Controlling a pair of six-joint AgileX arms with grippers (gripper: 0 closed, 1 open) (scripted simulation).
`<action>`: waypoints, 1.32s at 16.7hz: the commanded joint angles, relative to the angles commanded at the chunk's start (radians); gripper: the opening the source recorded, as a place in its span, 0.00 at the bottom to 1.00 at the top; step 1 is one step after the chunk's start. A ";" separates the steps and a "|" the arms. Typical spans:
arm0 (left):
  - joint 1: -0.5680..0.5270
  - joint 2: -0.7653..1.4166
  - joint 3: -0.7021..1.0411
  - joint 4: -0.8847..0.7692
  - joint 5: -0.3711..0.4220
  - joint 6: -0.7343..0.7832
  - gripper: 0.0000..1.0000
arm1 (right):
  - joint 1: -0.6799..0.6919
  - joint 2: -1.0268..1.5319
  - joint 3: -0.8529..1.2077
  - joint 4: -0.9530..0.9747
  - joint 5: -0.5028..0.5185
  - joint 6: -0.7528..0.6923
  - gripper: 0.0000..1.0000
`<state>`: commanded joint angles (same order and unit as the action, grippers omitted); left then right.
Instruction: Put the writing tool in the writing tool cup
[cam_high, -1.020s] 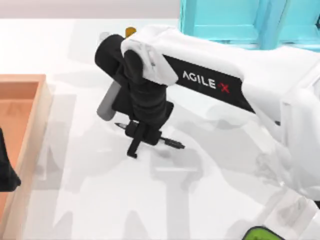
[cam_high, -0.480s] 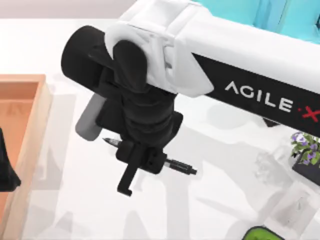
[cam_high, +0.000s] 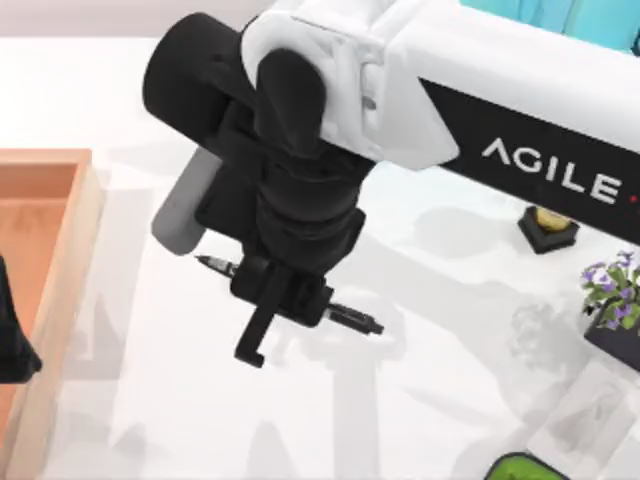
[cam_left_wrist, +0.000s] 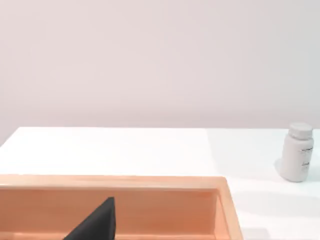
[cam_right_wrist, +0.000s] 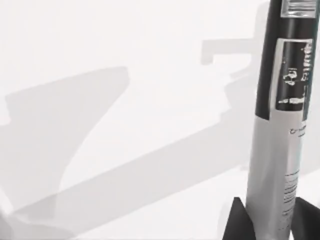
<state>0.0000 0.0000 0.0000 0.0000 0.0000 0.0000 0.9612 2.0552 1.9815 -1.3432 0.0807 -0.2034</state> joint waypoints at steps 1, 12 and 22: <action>0.000 0.000 0.000 0.000 0.000 0.000 1.00 | -0.030 -0.016 -0.009 0.041 -0.042 -0.023 0.00; 0.000 0.000 0.000 0.000 0.000 0.000 1.00 | -0.762 -0.134 -0.398 0.784 -0.870 -0.289 0.00; 0.000 0.000 0.000 0.000 0.000 0.000 1.00 | -1.498 -0.140 -0.776 1.365 -1.646 -0.415 0.00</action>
<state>0.0000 0.0000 0.0000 0.0000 0.0000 0.0000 -0.5365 1.9150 1.2055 0.0216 -1.5654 -0.6183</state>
